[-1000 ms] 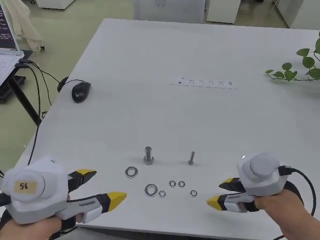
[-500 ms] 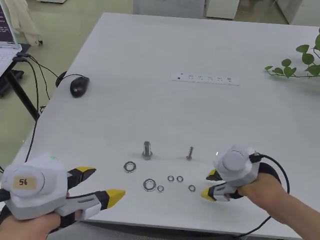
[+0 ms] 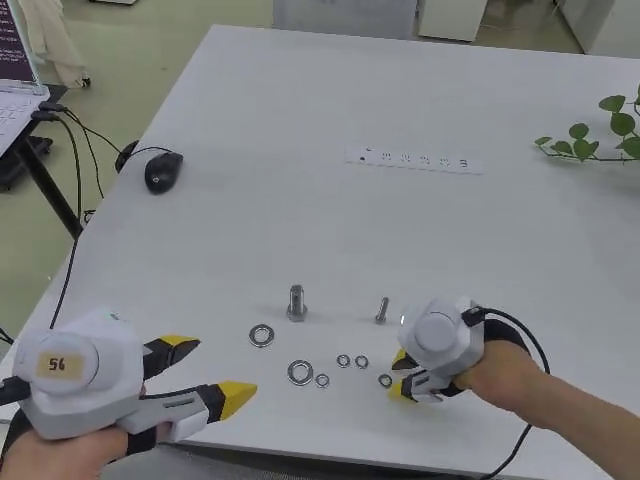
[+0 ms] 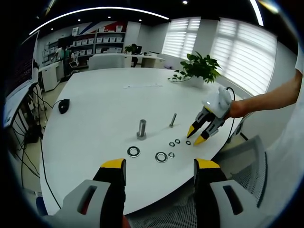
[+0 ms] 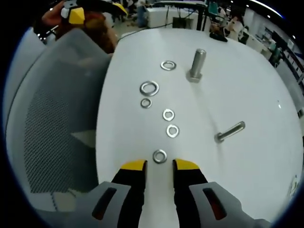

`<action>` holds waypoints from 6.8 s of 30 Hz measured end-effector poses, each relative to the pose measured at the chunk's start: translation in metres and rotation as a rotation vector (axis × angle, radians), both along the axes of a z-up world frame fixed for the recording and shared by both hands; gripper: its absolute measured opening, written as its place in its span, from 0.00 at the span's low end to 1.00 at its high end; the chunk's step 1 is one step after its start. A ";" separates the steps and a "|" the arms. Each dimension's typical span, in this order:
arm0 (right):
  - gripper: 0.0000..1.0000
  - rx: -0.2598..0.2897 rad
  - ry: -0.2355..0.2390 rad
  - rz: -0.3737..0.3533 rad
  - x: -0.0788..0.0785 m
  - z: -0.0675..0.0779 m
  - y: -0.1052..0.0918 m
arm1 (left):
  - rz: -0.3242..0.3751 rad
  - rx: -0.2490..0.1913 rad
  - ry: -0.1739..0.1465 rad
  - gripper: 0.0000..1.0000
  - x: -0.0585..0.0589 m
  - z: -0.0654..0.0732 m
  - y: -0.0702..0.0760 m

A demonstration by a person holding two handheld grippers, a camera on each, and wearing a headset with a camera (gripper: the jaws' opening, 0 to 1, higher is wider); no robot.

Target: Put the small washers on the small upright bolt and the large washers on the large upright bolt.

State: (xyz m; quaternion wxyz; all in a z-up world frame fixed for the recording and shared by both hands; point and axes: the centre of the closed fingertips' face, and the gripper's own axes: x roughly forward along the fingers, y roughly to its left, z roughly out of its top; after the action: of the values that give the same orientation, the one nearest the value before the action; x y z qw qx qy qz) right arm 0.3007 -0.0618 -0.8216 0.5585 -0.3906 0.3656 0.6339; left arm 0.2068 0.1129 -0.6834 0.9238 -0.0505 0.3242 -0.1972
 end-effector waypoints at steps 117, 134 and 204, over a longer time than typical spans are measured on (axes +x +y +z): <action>0.14 0.088 -0.050 -0.036 0.039 0.042 0.011 | 0.045 -0.009 -0.009 0.52 -0.004 -0.001 0.017; 0.14 0.025 -0.133 0.025 0.082 0.071 0.024 | 0.044 -0.018 -0.014 0.52 -0.002 -0.001 0.016; 0.14 -0.113 -0.086 0.064 0.089 0.020 0.033 | 0.089 -0.025 0.004 0.53 -0.011 -0.008 0.030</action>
State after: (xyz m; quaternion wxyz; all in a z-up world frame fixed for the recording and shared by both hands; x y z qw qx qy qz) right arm 0.3902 -0.0293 -0.8018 0.5303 -0.4599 0.3637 0.6124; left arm 0.1954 0.1424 -0.6915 0.9304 -0.0770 0.3208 -0.1597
